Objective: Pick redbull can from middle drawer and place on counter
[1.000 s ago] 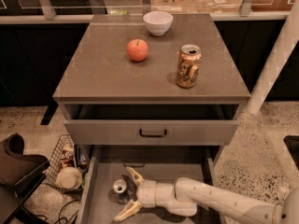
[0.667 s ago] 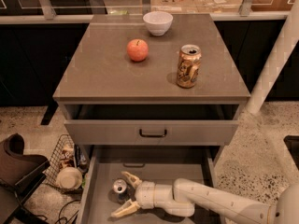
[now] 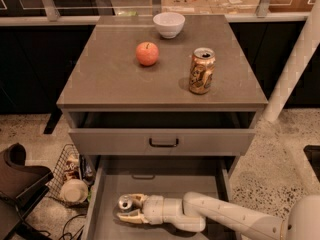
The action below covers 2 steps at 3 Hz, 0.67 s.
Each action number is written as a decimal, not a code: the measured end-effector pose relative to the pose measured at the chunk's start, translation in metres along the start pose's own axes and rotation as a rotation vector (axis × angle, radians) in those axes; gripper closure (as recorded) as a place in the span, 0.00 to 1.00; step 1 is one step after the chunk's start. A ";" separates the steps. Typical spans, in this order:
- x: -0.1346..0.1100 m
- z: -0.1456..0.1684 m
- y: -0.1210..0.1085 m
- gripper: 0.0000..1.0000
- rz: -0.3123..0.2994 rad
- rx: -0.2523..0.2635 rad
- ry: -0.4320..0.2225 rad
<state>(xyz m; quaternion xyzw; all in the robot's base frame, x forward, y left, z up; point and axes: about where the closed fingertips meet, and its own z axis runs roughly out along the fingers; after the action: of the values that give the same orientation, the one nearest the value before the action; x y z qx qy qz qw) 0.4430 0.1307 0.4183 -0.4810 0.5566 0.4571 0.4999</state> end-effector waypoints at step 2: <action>-0.001 0.003 0.002 1.00 0.001 -0.006 -0.003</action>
Offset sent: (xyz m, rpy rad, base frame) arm -0.0006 0.0014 0.0004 0.0015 0.0003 0.0025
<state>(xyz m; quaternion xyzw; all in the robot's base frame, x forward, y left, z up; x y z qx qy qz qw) 0.4416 0.1340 0.4191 -0.4816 0.5546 0.4596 0.4992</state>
